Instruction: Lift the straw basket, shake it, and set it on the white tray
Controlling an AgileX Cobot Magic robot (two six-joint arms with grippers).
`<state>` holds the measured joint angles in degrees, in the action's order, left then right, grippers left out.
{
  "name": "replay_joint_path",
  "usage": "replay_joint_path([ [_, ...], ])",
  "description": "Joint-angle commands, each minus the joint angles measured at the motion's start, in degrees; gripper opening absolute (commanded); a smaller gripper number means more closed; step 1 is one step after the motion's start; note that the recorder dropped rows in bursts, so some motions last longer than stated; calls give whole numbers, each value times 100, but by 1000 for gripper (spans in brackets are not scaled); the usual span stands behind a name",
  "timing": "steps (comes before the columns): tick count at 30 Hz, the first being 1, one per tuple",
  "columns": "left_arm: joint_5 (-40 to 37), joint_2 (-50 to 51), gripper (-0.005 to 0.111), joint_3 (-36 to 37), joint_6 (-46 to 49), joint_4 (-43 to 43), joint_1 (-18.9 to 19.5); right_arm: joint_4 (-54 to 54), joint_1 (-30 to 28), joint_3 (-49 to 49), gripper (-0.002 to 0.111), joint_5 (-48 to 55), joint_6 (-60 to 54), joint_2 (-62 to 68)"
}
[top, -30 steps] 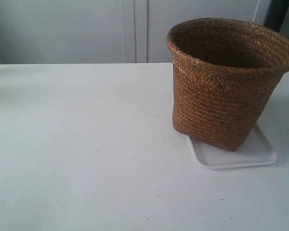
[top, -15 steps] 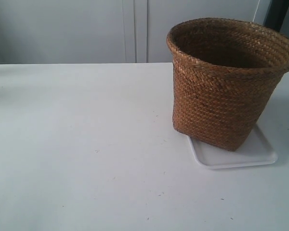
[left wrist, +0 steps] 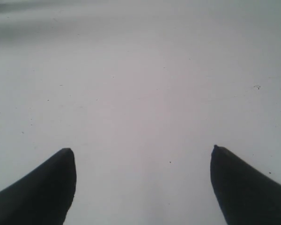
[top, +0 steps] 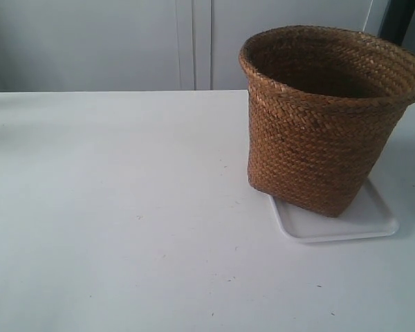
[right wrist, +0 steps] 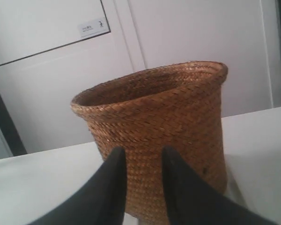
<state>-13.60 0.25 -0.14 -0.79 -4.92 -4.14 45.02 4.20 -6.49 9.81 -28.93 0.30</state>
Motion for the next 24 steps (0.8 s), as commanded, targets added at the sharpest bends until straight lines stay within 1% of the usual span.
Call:
replay_joint_path([
  [1, 6, -25, 81, 14, -8, -18, 11, 33, -329, 258, 26, -122, -193, -30],
  [5, 6, -25, 81, 14, -8, -18, 11, 33, -239, 506, 26, -261, -193, -30],
  [10, 6, -25, 81, 14, -8, -18, 11, 9, 317, 649, 26, -344, -241, -30],
  [12, 6, -25, 81, 14, -8, -18, 11, -258, 536, 649, 26, 3, -295, -30],
  [14, 6, -25, 81, 14, -8, -18, 11, -556, 710, 649, 26, 132, -295, -30],
  [18, 6, -25, 81, 14, -8, -18, 11, -1200, 777, 649, 26, 463, -295, -30],
  [24, 6, -25, 81, 14, -8, -18, 11, -1171, 777, 649, 26, 562, -208, -30],
])
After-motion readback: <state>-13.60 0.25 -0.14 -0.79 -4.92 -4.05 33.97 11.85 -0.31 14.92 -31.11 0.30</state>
